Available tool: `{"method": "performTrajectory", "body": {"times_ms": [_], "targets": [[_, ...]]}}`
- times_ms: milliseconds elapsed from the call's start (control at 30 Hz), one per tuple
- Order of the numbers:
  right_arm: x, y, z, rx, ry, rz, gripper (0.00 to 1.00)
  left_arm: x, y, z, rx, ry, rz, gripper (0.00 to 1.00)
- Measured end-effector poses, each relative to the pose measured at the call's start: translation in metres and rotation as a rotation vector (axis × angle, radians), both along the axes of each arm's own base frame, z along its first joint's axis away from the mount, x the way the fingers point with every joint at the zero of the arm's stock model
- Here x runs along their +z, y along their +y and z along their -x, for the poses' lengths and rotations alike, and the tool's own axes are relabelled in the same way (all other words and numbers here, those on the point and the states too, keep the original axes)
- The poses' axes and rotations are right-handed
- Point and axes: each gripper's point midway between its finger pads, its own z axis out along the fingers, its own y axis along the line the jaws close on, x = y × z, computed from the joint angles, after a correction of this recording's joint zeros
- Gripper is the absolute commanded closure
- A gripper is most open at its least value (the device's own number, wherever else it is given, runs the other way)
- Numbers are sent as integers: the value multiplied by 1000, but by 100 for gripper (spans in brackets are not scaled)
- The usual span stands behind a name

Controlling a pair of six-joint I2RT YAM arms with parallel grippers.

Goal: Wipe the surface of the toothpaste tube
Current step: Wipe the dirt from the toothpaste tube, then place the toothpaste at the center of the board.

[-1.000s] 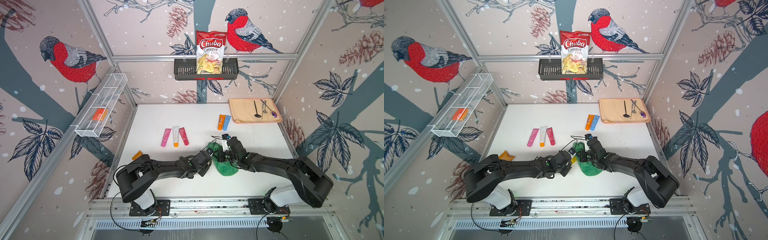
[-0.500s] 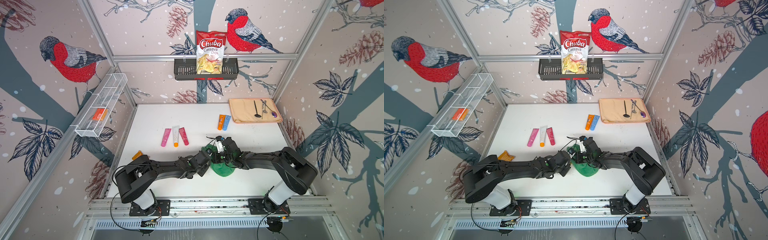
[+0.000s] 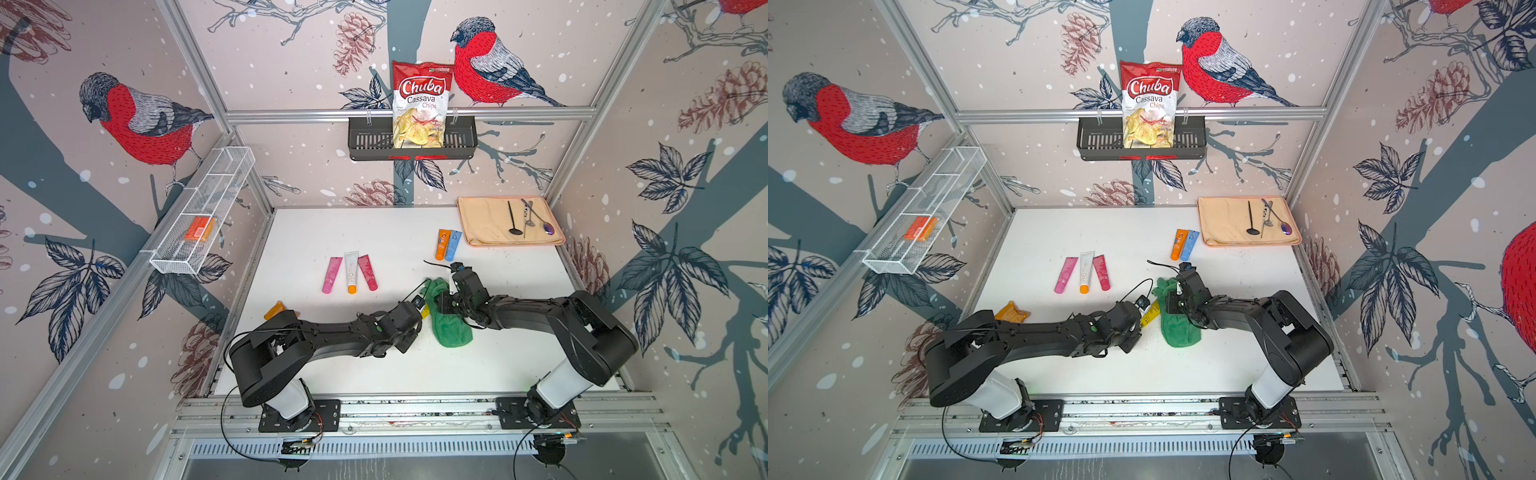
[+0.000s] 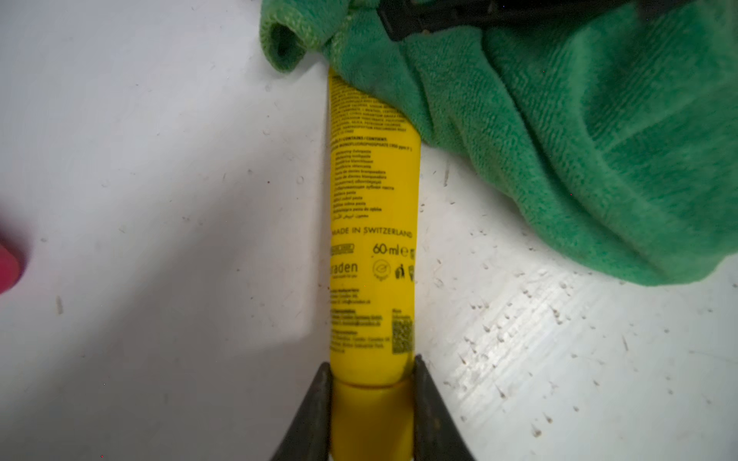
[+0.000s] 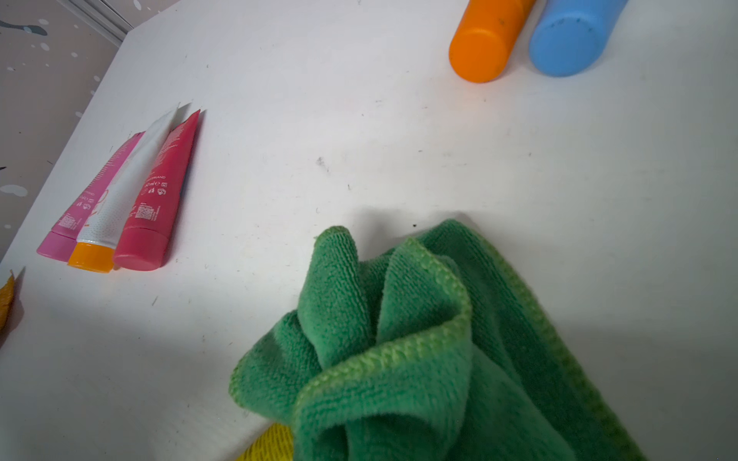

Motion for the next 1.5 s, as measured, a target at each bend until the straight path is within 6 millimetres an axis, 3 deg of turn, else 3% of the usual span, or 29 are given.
{"method": "performTrajectory", "body": {"times_ms": [100,267,400,533,633,933,1100,1200,1333,1433,1500], "targets": [[11,12,13,42,-17,0,91,0,1,0,2,1,-1,81],[39,52,53,218,1,-128,91,0,2,-2,11,0,-1,82],[33,61,69,272,55,-180,91,1,4,-3,21,-2,-1,82],[22,60,70,267,74,-161,91,0,5,-2,21,0,-3,82],[20,52,61,228,57,-128,91,1,5,-3,22,-2,0,82],[1,-8,11,0,10,18,91,3,5,-2,25,-6,6,82],[3,-27,2,-70,-30,57,92,4,9,-3,39,-14,4,82],[12,-37,8,-87,-51,81,92,3,12,-6,56,-14,-5,83],[48,-48,15,-111,-142,31,92,8,21,-16,128,-34,-24,83],[72,-60,22,-144,-236,-36,92,31,18,-31,197,-67,6,83],[76,-70,26,-173,-271,-59,92,55,10,-50,251,-100,61,83]]}}
